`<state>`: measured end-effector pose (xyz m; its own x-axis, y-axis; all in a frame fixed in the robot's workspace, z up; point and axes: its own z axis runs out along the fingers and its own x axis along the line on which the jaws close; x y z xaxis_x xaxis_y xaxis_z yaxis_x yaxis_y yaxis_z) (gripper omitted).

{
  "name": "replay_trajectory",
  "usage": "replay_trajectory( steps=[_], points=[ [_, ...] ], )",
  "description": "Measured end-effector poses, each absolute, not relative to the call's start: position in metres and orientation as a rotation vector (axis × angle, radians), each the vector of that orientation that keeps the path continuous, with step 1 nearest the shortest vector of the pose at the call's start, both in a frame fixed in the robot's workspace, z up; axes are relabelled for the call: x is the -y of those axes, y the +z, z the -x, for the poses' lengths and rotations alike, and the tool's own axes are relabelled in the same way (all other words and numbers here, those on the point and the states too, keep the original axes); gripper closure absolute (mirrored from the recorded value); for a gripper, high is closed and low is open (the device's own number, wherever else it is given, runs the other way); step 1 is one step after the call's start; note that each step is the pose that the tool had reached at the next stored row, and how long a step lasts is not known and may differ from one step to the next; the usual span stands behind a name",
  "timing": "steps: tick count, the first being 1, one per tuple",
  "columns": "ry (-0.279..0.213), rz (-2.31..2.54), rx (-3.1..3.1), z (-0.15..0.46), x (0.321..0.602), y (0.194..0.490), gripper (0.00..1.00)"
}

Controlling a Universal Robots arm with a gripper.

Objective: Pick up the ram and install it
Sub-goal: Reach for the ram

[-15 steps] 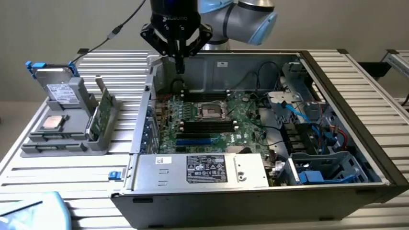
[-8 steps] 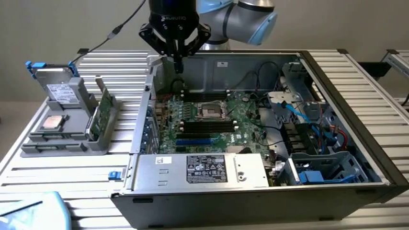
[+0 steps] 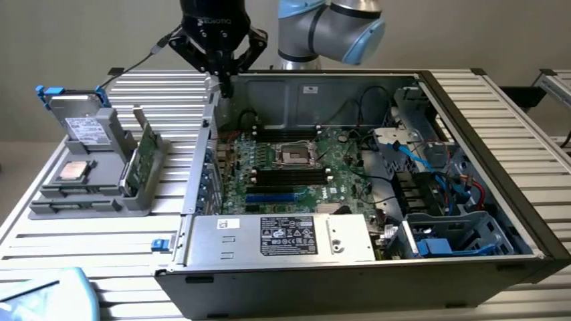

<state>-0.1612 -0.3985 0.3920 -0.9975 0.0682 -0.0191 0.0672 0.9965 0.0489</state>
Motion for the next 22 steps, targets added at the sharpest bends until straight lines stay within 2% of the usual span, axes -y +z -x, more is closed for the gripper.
replay_trajectory(
  steps=[22],
  points=[
    [0.075,-0.087,-3.12,0.255,0.381,0.39,0.89]
  ],
)
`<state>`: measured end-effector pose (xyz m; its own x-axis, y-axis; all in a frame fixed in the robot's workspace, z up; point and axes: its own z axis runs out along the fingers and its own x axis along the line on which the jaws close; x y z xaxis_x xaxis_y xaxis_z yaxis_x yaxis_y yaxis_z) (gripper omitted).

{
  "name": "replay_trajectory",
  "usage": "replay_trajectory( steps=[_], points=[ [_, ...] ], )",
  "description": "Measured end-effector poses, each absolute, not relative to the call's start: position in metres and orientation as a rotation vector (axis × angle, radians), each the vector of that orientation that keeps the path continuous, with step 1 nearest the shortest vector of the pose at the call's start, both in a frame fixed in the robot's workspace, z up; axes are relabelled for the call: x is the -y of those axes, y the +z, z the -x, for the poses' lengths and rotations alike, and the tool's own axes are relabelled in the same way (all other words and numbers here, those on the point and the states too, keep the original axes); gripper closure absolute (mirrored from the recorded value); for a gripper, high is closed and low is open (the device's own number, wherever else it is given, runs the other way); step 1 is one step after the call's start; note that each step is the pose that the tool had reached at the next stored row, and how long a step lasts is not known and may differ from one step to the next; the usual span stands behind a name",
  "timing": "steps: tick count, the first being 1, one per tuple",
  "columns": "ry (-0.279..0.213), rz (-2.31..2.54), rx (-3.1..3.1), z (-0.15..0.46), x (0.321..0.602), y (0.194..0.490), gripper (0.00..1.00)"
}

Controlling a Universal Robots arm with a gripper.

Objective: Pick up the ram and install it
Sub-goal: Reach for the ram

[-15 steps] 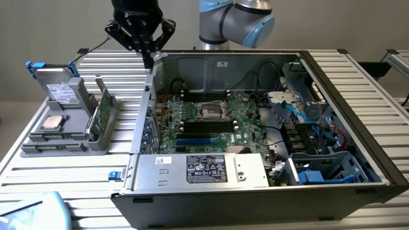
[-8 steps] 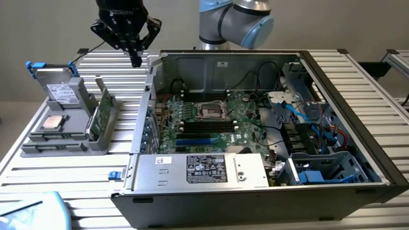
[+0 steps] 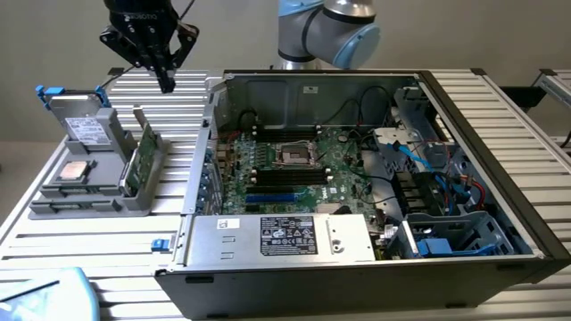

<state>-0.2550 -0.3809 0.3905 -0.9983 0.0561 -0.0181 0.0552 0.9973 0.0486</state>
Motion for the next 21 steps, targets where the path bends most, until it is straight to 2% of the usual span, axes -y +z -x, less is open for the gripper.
replay_trajectory(
  steps=[21],
  points=[
    [0.075,-0.08,-3.12,0.351,0.377,0.386,0.89]
  ],
)
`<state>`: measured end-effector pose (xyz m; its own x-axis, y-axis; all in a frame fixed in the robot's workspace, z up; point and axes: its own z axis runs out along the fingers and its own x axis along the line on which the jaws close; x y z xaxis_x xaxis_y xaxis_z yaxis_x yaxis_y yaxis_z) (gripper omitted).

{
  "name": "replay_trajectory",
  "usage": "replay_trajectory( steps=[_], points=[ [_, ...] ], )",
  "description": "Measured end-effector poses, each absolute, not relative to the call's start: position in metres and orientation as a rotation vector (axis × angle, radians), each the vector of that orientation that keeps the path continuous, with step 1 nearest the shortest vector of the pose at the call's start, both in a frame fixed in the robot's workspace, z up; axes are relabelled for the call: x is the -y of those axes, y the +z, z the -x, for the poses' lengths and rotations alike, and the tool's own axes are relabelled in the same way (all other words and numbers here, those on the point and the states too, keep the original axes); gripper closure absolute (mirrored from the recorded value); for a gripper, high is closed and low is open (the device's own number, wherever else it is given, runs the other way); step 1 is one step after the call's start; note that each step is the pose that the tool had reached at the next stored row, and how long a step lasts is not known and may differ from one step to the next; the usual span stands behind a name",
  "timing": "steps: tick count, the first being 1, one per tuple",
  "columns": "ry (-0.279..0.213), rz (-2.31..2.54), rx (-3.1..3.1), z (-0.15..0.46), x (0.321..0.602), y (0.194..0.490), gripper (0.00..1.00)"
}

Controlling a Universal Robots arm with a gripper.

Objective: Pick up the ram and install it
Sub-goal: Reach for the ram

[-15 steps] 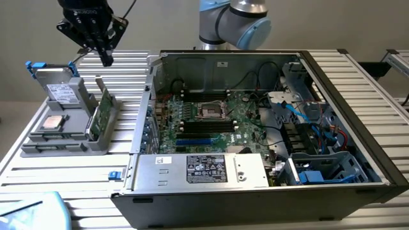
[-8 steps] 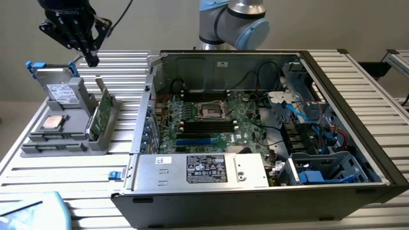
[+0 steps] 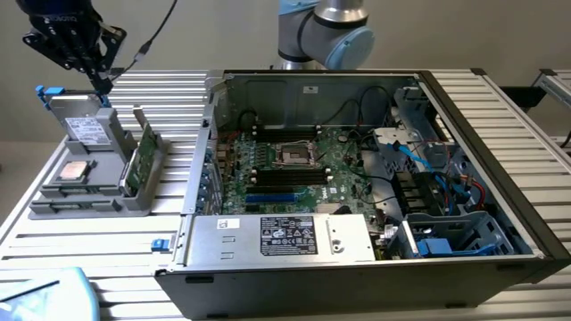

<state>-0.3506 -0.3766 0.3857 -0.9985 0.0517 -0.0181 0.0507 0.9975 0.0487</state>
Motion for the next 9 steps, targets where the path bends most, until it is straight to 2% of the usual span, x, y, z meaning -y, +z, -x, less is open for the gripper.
replay_trajectory(
  steps=[9],
  points=[
    [0.075,-0.067,-3.121,0.39,0.376,0.383,0.89]
  ],
)
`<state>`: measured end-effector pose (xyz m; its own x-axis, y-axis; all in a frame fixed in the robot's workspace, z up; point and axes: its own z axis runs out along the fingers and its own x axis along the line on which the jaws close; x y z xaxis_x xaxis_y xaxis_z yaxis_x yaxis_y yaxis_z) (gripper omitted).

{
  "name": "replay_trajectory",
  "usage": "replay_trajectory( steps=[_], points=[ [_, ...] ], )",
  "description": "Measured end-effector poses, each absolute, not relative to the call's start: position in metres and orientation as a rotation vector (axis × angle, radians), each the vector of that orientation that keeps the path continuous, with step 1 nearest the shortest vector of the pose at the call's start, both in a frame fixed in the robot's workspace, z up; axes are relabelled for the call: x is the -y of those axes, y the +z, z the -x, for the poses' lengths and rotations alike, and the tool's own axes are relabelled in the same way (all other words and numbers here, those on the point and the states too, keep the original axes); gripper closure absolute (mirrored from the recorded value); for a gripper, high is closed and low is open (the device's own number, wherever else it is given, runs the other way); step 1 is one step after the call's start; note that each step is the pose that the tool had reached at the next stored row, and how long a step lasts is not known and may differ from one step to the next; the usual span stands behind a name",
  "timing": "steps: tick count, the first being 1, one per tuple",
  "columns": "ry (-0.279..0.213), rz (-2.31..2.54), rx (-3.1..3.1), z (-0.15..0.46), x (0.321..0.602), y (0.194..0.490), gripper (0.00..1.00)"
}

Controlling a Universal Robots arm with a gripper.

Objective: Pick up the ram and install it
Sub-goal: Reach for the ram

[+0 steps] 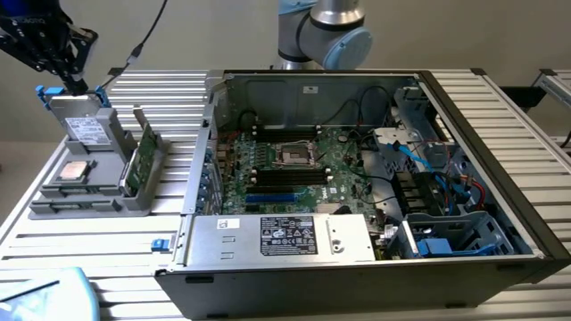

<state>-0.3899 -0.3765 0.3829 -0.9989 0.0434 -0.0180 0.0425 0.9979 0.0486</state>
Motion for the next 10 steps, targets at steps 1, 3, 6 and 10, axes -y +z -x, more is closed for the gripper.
replay_trajectory(
  steps=[1,3,6,10],
  points=[
    [0.075,-0.067,-3.121,0.394,0.376,0.383,0.89],
    [0.075,-0.066,-3.121,0.404,0.377,0.382,0.89],
    [0.076,-0.066,-3.121,0.417,0.377,0.381,0.89],
    [0.081,-0.066,-3.128,0.423,0.381,0.381,0.89]
  ],
)
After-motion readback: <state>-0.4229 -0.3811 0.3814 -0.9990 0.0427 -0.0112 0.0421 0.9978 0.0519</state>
